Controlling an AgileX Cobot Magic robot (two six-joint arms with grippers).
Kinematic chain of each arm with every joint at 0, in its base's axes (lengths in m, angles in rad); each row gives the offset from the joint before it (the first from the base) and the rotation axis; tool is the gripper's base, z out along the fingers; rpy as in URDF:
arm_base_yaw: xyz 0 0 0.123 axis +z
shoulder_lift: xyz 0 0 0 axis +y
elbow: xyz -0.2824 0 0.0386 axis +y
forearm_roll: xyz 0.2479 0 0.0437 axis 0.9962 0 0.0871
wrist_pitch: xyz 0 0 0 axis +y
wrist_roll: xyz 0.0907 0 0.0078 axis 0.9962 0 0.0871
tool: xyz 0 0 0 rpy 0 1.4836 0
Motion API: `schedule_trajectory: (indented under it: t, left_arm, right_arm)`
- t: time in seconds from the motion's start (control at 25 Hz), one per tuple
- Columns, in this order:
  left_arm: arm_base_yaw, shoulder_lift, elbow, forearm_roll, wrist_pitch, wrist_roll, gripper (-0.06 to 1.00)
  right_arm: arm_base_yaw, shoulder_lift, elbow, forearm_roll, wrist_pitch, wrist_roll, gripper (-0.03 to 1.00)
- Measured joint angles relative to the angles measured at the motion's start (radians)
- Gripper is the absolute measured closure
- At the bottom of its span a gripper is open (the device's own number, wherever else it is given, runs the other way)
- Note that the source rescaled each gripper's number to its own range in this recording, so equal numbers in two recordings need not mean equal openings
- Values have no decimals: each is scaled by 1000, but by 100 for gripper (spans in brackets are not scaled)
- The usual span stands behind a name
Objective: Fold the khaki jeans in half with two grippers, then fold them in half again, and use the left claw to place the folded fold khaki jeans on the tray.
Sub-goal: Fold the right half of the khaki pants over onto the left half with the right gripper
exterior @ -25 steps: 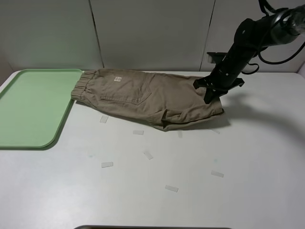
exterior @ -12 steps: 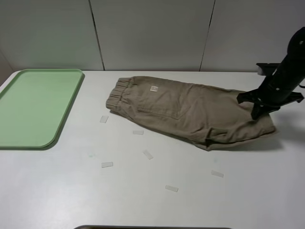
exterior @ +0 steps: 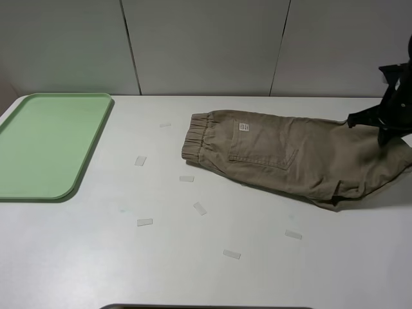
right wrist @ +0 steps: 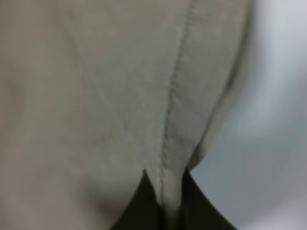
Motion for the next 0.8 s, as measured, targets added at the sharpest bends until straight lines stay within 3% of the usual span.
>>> schedule_trajectory:
  t: [0.36, 0.8]
  left_arm:
    - [0, 0, 0, 0, 0, 0, 8]
    - [0, 0, 0, 0, 0, 0, 8]
  right_arm:
    - [249, 0, -205, 86, -24, 3, 95]
    - [437, 71, -226, 266, -106, 4, 95]
